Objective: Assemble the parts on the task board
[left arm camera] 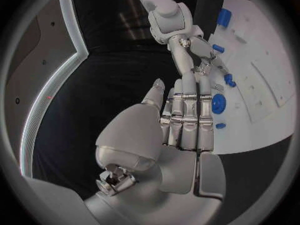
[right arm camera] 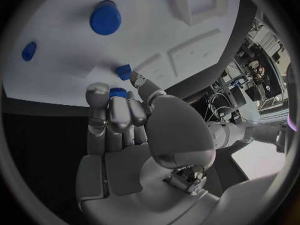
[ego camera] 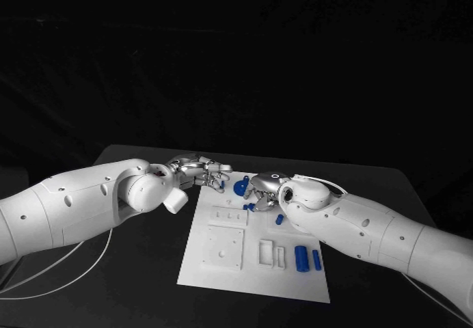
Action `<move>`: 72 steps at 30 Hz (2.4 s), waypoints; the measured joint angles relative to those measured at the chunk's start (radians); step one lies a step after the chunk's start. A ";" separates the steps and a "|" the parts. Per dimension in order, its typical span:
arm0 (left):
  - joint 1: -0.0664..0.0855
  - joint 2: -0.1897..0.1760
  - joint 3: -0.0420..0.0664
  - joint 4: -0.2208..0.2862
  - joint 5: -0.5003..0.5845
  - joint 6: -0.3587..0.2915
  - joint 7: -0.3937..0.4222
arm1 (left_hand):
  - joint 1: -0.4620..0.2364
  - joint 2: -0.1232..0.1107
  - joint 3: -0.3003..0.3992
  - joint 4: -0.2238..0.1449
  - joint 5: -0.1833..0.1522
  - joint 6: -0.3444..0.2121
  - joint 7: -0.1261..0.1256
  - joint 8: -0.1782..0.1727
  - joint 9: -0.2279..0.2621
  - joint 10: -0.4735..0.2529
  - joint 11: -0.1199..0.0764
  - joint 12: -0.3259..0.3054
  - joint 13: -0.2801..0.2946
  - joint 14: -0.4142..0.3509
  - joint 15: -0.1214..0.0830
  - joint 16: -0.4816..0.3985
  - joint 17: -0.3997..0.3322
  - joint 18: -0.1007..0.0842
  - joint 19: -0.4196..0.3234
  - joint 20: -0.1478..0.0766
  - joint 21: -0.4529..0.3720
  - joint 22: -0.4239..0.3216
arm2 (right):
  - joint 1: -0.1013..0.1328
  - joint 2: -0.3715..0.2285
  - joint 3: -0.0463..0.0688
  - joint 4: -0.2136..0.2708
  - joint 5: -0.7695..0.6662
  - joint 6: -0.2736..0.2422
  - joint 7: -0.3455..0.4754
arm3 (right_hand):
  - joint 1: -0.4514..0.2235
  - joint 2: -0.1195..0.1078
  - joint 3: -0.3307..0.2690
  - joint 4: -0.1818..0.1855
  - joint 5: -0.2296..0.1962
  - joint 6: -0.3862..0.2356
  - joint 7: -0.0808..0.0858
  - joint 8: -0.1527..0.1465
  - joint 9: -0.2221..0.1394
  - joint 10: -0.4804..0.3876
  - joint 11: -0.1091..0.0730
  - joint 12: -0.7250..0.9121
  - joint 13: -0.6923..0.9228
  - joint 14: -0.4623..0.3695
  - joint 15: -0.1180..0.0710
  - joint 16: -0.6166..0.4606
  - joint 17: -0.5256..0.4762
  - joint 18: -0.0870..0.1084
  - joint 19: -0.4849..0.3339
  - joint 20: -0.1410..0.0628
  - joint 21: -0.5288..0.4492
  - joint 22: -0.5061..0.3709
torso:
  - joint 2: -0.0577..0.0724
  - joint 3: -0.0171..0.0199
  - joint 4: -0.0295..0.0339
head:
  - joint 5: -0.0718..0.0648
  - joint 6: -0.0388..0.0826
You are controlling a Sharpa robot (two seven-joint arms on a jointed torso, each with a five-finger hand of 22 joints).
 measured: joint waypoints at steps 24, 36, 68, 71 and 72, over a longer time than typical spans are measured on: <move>0.000 0.001 0.000 -0.003 -0.003 0.006 -0.003 | 0.000 0.000 0.000 0.000 -0.003 0.000 0.000 0.000 0.000 0.000 0.000 0.000 0.000 0.000 0.000 0.000 0.000 0.000 0.000 0.000 0.000 0.000 | 0.000 0.013 -0.017 -0.019 -0.065 0.039 -0.019 | -0.012 0.013 0.056 0.006 -0.008 0.042 0.021 0.000 0.000 0.000 0.007 -0.001 0.002 0.000 0.007 0.000 -0.001 0.000 0.000 0.000 0.000 0.001 | 0.000 0.0009 -0.0012 | 0.004 -0.004; 0.000 0.001 0.000 -0.004 -0.004 0.007 -0.004 | 0.000 0.000 0.000 0.000 -0.003 -0.002 0.002 0.000 0.000 0.000 0.000 0.000 0.000 0.000 0.000 0.000 0.000 0.000 0.000 0.000 0.000 0.000 | 0.000 0.015 -0.018 -0.027 -0.066 0.016 -0.049 | -0.055 0.017 0.096 0.105 -0.059 0.139 0.049 0.003 -0.001 -0.003 0.039 0.006 0.005 -0.002 0.027 0.000 0.000 0.000 0.000 0.022 0.000 0.001 | 0.000 0.0008 -0.0020 | 0.004 -0.006; 0.000 -0.002 0.000 -0.005 -0.008 0.009 -0.009 | 0.000 0.000 0.000 0.000 -0.003 -0.007 0.000 0.000 0.000 0.000 0.000 0.000 0.000 0.000 0.000 0.000 0.000 0.000 0.000 0.000 0.000 0.000 | -0.004 -0.005 -0.018 -0.002 -0.086 0.010 -0.234 | -0.099 -0.103 -0.112 0.404 -0.079 0.171 0.055 0.008 0.003 -0.004 0.047 0.001 -0.017 0.002 0.038 -0.007 -0.016 0.000 0.000 0.029 0.003 0.000 | -0.001 0.0017 -0.0026 | -0.004 -0.007; 0.000 -0.002 0.000 -0.005 -0.010 0.009 -0.010 | 0.000 0.000 0.000 0.000 -0.003 -0.007 0.000 0.000 0.000 -0.004 0.004 0.000 0.000 0.000 0.000 0.000 0.000 0.000 0.000 0.000 0.000 0.000 | -0.005 -0.008 -0.018 0.004 -0.086 0.007 -0.242 | -0.094 -0.120 -0.167 0.446 -0.083 0.168 0.051 0.008 0.003 -0.004 0.047 -0.002 -0.017 0.002 0.038 -0.007 -0.016 0.000 0.000 0.028 0.003 0.000 | -0.001 0.0016 -0.0026 | -0.004 -0.007; 0.000 -0.002 0.000 -0.005 -0.010 0.009 -0.010 | 0.000 0.000 0.000 0.000 -0.003 -0.007 0.000 0.000 0.000 -0.004 0.004 0.000 0.000 0.000 0.000 0.000 0.000 0.000 0.000 0.000 0.000 0.000 | -0.006 -0.009 -0.018 0.006 -0.086 0.005 -0.244 | -0.089 -0.125 -0.178 0.456 -0.083 0.168 0.051 0.008 0.003 -0.004 0.047 -0.002 -0.017 0.002 0.038 -0.007 -0.015 0.000 0.000 0.028 0.003 0.000 | -0.001 0.0015 -0.0026 | -0.004 -0.007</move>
